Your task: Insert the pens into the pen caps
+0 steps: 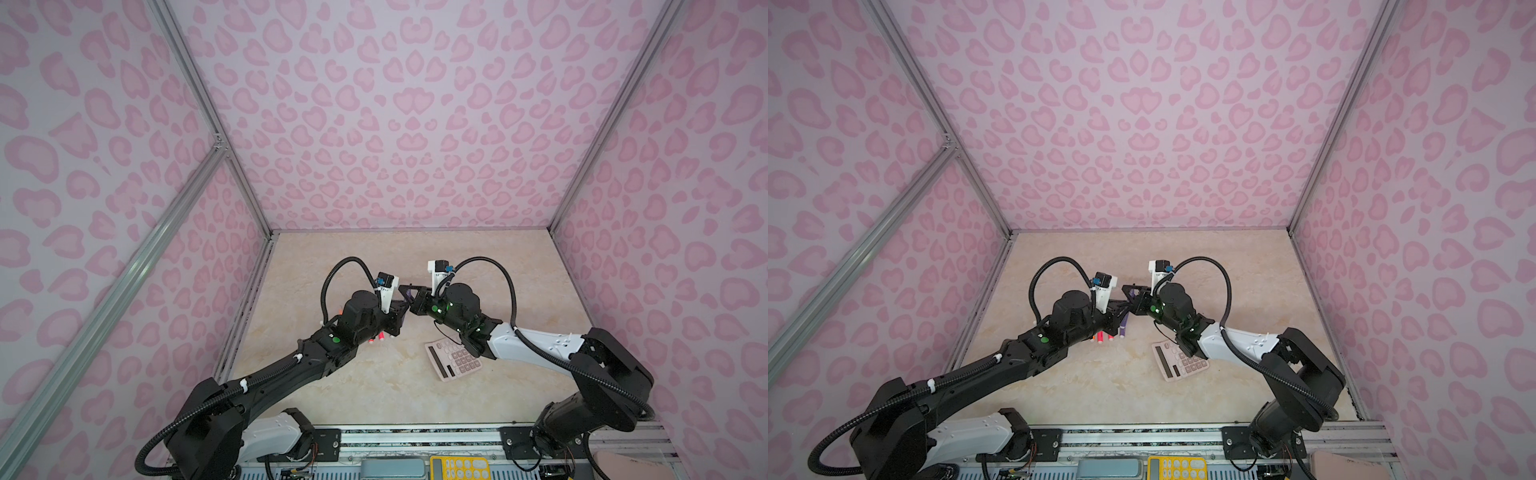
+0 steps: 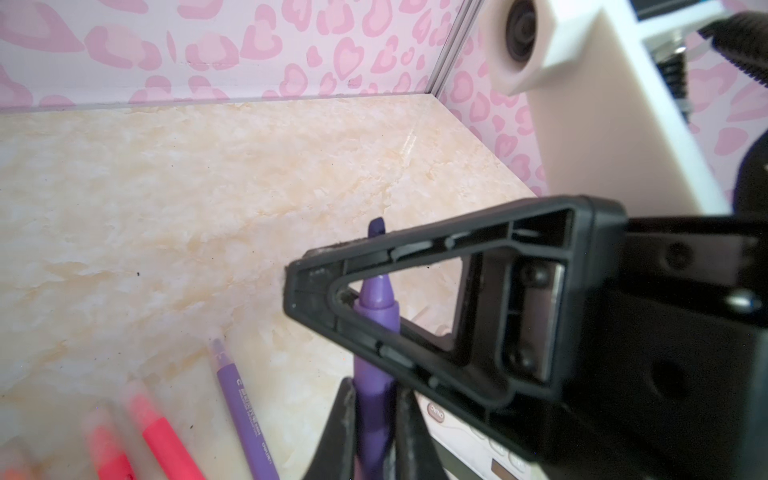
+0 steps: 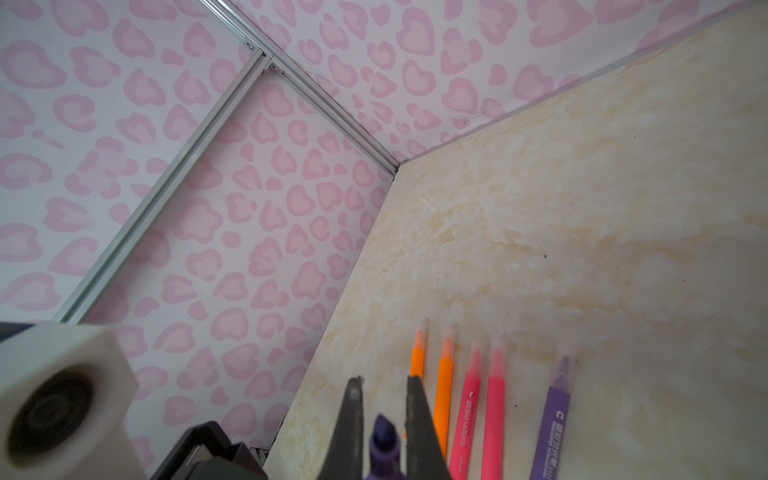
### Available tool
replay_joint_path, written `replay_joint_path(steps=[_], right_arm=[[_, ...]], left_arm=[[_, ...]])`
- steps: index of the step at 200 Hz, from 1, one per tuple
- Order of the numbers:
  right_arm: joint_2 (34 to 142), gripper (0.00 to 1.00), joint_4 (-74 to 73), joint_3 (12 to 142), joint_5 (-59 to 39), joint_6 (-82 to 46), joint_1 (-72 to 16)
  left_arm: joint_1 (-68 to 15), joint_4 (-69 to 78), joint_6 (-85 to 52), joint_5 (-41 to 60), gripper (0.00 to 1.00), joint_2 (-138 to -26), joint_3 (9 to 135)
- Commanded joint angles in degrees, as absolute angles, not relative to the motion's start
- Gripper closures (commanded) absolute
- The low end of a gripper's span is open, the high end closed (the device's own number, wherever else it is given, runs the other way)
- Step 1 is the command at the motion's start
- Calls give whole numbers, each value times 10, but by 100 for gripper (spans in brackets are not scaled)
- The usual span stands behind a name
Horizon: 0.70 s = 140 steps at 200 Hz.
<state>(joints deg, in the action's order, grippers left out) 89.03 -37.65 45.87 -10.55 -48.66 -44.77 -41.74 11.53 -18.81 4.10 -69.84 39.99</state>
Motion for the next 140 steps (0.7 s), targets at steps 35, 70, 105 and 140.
replay_joint_path(steps=[35,70,105,140], right_arm=[[895,100,-392,462,-128,-495,-457],[898,100,-394,463,-127,-492,-467],[901,100,-391,471,-130,-492,-472],[908,100,-388,473,-123,-486,-476]], left_arm=[[-418,129,-186,69,81,-711,412],[-418,126,-187,70,75,-721,416],[-418,127,-187,58,79,-714,413],[-417,128,-189,44,89,-700,405]])
